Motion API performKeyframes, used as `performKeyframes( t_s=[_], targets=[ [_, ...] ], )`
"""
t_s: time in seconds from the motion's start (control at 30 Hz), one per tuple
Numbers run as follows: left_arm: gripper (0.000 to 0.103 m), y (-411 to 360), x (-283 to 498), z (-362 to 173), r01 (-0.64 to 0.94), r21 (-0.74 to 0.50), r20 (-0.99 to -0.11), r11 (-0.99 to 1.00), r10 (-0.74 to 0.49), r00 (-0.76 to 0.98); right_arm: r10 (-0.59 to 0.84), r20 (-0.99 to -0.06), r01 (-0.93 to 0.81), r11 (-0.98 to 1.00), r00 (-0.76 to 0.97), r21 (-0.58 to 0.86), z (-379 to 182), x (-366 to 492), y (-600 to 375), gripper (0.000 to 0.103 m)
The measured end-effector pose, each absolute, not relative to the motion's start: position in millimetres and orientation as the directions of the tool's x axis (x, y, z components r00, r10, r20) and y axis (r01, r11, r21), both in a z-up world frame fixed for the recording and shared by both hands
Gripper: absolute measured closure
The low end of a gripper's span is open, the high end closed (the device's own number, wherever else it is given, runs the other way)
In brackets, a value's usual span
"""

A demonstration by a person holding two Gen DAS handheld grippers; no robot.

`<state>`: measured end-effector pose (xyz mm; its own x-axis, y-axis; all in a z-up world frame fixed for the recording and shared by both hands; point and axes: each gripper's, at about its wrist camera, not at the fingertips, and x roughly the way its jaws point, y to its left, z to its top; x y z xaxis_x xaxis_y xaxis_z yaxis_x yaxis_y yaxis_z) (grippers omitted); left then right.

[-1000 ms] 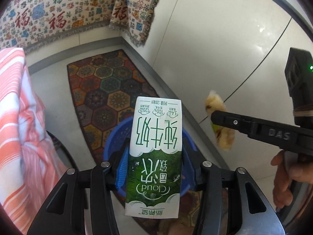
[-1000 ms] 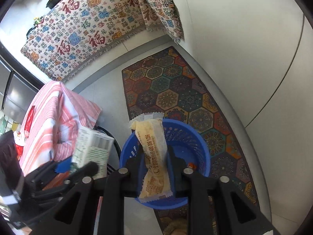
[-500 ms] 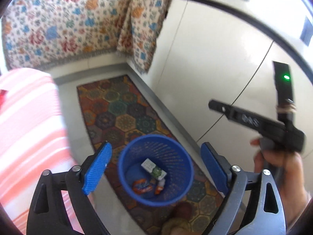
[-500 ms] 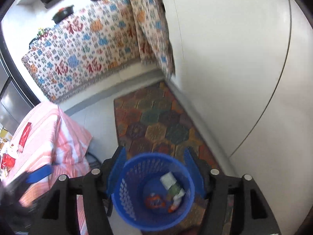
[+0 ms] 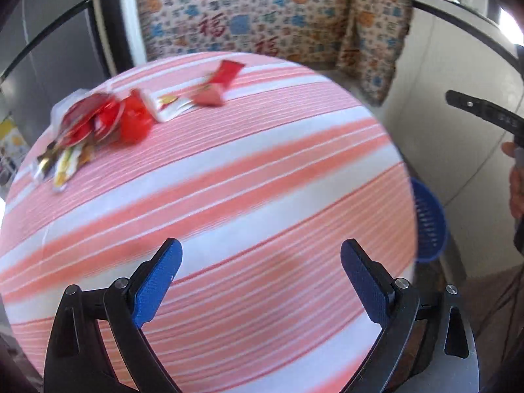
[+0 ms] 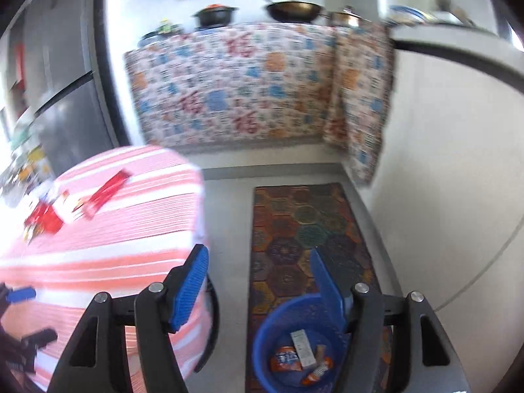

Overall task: Collect trash
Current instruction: 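Bring both open grippers back over the table toward the remaining wrappers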

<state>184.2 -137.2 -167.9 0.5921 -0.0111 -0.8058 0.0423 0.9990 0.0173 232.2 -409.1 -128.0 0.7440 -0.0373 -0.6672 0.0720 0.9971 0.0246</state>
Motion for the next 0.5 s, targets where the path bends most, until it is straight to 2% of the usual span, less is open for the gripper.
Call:
performKeyframes(
  t_s=[0.1, 0.23, 0.5],
  targets=[
    [0.005, -93.0, 184.3, -178.7, -0.036, 0.038, -0.809, 0.999, 0.052, 0.586, 0.039, -0.668, -0.016, 0.999, 0.743, 0.041, -131.7, 231.5, -355.5, 0.034],
    [0.005, -51.3, 183.3, -184.3, -0.086, 0.02, -0.808, 0.996, 0.067, 0.586, 0.161, -0.706, -0.154, 0.985, 0.689, 0.074, -150.4, 233.4, -282.8, 0.034],
    [0.0, -9.4, 182.9, -189.0, -0.134, 0.033, -0.814, 0.991, 0.104, 0.572, 0.196, -0.775, -0.292, 0.956, 0.6, 0.015, -189.6, 235.6, -186.3, 0.034]
  ],
)
